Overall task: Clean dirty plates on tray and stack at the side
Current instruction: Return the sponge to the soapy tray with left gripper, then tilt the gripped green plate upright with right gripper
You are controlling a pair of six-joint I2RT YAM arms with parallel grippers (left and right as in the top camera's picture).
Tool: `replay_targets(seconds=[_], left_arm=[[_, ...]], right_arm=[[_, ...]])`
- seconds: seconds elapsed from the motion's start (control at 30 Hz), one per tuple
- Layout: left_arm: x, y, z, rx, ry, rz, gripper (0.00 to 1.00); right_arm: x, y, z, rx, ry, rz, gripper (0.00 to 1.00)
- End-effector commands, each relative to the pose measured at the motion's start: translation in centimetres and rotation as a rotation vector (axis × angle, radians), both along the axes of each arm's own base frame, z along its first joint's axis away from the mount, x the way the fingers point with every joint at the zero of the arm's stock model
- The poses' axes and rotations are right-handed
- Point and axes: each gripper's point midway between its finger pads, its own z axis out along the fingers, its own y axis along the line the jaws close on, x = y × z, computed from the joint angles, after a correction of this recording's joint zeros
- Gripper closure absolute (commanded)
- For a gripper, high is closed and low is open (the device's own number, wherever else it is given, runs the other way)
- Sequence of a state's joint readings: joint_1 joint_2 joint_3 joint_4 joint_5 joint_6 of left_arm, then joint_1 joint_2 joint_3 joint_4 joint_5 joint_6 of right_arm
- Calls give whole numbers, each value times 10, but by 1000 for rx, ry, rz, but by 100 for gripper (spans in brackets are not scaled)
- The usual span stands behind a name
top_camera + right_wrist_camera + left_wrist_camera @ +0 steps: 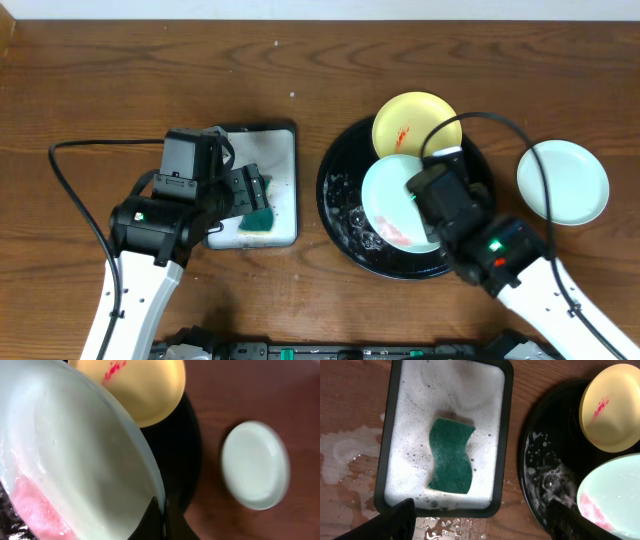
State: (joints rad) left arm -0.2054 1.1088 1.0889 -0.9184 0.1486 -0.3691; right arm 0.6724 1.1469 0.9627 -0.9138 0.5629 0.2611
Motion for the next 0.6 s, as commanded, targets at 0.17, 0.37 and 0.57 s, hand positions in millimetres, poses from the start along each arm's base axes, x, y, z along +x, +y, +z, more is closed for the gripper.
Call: replay_targets(seconds=[0.17, 0.37, 0.57], left_arm=[[1, 0, 7, -2, -16, 0, 16], [1, 0, 7, -2, -16, 0, 17], [1, 0, 7, -2, -16, 0, 16]], right_arm=[[-11, 15, 54, -300, -310, 70, 99], [-26, 39, 75, -372, -435, 164, 99], [-32, 49, 79, -404, -455, 223, 99]])
